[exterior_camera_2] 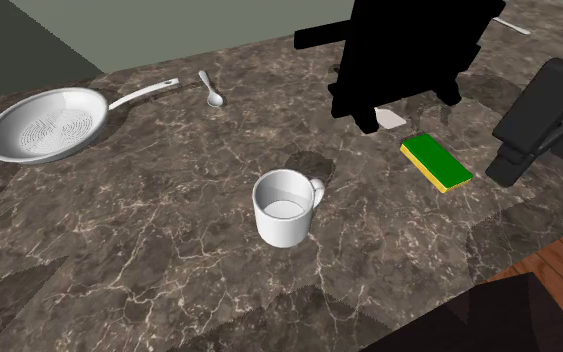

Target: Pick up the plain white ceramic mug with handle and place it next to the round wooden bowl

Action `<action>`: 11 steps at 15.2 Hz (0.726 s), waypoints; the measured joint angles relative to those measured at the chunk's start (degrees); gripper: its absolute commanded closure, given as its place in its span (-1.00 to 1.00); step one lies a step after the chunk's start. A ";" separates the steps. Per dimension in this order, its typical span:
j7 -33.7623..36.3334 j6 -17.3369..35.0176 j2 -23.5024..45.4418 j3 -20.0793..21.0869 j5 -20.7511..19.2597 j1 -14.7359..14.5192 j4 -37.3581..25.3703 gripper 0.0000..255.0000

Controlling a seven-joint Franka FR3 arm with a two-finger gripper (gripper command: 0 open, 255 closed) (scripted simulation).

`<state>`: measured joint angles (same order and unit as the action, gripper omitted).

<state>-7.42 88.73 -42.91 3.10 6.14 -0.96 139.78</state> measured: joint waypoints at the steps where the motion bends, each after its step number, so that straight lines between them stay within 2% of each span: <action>1: 0.00 0.00 0.00 0.00 0.00 0.00 0.00 -1.00; 4: 2.48 3.24 1.01 2.55 1.68 -0.93 1.11 -1.00; 11: 10.19 15.11 7.81 10.80 5.61 -3.31 2.35 -1.00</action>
<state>2.78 103.85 -35.10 13.90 11.74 -4.27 142.13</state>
